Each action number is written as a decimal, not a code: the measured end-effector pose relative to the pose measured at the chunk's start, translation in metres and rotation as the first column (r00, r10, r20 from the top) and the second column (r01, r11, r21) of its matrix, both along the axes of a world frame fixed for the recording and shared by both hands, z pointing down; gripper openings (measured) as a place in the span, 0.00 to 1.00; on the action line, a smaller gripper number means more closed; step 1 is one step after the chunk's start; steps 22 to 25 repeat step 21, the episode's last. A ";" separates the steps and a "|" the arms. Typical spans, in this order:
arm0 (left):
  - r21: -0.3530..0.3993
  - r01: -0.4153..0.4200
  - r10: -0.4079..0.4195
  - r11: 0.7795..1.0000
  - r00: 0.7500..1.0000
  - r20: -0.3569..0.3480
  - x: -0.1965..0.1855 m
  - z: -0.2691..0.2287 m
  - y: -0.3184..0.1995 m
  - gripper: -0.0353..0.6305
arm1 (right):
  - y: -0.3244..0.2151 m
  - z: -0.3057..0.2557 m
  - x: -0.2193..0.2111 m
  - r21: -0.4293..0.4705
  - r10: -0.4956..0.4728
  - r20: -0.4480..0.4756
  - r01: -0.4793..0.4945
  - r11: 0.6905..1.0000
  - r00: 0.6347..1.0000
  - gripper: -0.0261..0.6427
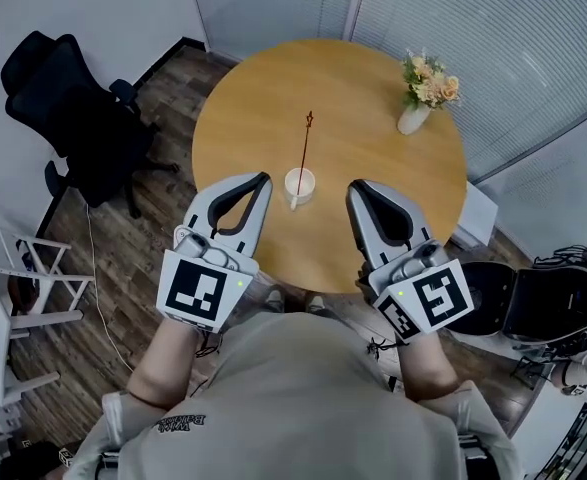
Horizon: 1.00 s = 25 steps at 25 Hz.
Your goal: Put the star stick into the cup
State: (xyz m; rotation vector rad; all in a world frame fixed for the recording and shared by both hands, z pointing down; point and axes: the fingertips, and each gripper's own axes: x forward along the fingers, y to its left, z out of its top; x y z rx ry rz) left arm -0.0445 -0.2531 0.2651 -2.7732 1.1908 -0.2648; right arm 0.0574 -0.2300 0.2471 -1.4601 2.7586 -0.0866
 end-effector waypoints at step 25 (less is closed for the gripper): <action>0.010 0.012 -0.012 1.000 0.999 0.036 0.022 0.010 -0.020 0.09 | -0.022 -0.002 0.022 0.029 -0.021 0.003 0.021 0.999 1.000 0.09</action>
